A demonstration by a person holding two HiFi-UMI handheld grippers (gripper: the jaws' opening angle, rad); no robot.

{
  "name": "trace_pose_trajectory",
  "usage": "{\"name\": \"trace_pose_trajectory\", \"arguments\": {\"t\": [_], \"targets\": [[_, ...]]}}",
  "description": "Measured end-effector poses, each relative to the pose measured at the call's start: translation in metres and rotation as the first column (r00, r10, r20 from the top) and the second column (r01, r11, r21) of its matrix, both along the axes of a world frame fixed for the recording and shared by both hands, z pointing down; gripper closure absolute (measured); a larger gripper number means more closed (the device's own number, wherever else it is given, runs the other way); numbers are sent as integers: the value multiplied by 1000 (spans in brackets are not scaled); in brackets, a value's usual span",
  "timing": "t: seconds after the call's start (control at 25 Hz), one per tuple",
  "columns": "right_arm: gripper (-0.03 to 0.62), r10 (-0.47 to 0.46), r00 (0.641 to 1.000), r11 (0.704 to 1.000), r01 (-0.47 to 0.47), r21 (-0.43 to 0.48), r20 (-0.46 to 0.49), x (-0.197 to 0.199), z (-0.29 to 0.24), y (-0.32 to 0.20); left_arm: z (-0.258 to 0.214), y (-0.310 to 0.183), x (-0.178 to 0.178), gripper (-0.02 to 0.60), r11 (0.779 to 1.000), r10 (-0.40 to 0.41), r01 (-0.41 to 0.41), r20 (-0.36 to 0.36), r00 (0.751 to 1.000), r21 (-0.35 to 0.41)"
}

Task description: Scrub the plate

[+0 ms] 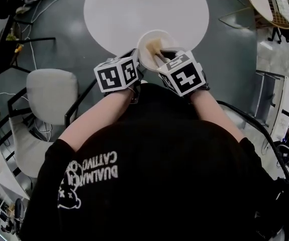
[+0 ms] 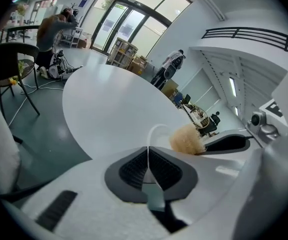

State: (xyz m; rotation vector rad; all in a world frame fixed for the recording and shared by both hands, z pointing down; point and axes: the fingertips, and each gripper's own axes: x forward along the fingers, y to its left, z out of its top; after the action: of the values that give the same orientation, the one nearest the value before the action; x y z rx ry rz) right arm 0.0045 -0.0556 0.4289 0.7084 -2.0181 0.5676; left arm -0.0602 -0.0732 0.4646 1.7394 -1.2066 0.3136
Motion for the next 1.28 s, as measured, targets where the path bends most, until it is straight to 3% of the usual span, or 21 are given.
{"name": "trace_pose_trajectory", "arguments": {"t": [0.2,0.4,0.64,1.28], "targets": [[540,-90,996,996,90,0,6,-27,10,16,-4,4,-1,572,1000,-29,29,-28,999,11],[540,-83,997,995,83,-50,7,-27,21,23,-1,8,-6,572,996,-87,89,-74,993,15],[540,-85,996,994,84,-70,-11,-16,27,31,-1,7,-7,571,997,-80,81,-53,995,19],[539,70,995,994,-75,-76,-68,43,33,33,0,6,-5,571,999,-25,25,11,1000,24]]}}
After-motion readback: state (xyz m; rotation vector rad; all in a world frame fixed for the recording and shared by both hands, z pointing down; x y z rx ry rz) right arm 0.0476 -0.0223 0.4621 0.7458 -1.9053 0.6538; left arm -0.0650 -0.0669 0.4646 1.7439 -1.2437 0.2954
